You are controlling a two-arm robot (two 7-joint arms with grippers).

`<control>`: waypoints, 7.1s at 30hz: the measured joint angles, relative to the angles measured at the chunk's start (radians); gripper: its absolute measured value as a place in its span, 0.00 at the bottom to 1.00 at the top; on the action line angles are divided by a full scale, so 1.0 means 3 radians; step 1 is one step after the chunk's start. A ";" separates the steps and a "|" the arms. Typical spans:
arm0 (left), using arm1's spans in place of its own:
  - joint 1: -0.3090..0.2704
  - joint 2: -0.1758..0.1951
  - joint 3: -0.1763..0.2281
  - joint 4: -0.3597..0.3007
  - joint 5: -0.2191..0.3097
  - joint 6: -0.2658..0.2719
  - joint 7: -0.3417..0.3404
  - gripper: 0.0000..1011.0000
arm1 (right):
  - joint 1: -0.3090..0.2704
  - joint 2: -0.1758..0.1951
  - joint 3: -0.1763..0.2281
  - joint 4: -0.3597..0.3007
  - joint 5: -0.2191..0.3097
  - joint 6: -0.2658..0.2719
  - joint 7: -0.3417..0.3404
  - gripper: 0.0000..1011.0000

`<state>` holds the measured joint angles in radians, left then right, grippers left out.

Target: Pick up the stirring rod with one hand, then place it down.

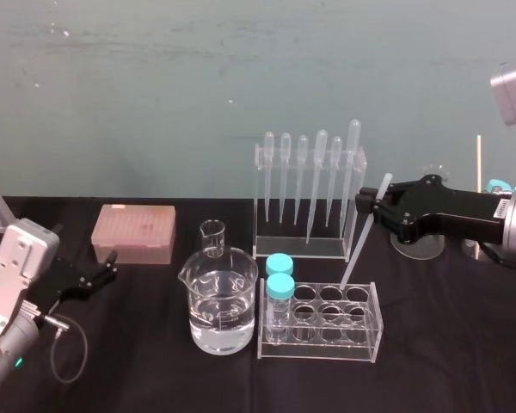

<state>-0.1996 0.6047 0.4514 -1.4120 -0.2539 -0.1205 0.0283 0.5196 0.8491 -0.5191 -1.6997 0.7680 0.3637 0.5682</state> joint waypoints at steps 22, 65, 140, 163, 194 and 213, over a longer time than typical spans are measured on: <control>0.0000 0.0000 0.0000 0.0000 0.0000 0.0000 0.0000 0.99 | 0.0074 -0.0063 -0.0059 0.0085 -0.0070 0.0003 0.0060 0.07; 0.0000 0.0000 0.0000 0.0000 0.0000 0.0000 0.0000 0.99 | 0.0303 -0.0371 -0.0372 0.0644 -0.0346 0.0029 0.0291 0.07; 0.0000 0.0000 0.0000 0.0000 0.0000 0.0000 0.0000 0.99 | 0.0182 -0.0337 -0.0388 0.0568 -0.0419 0.0104 0.0225 0.99; 0.0000 0.0000 0.0000 0.0000 0.0000 0.0000 0.0000 0.99 | -0.0543 0.0364 -0.0081 -0.0148 -0.0306 0.0194 0.0041 0.99; 0.0000 0.0000 0.0000 0.0000 0.0000 0.0000 0.0000 0.99 | -0.1335 -0.0304 0.0532 0.0274 -0.0725 -0.0806 -0.1576 0.99; 0.0000 0.0000 0.0000 0.0000 0.0000 0.0000 0.0000 0.99 | -0.1337 -0.0276 0.0536 0.0242 -0.0706 -0.0806 -0.1557 0.99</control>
<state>-0.1996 0.6047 0.4513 -1.4120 -0.2539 -0.1206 0.0283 0.1184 0.7664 -0.3582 -1.6271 0.5561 0.1218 0.1011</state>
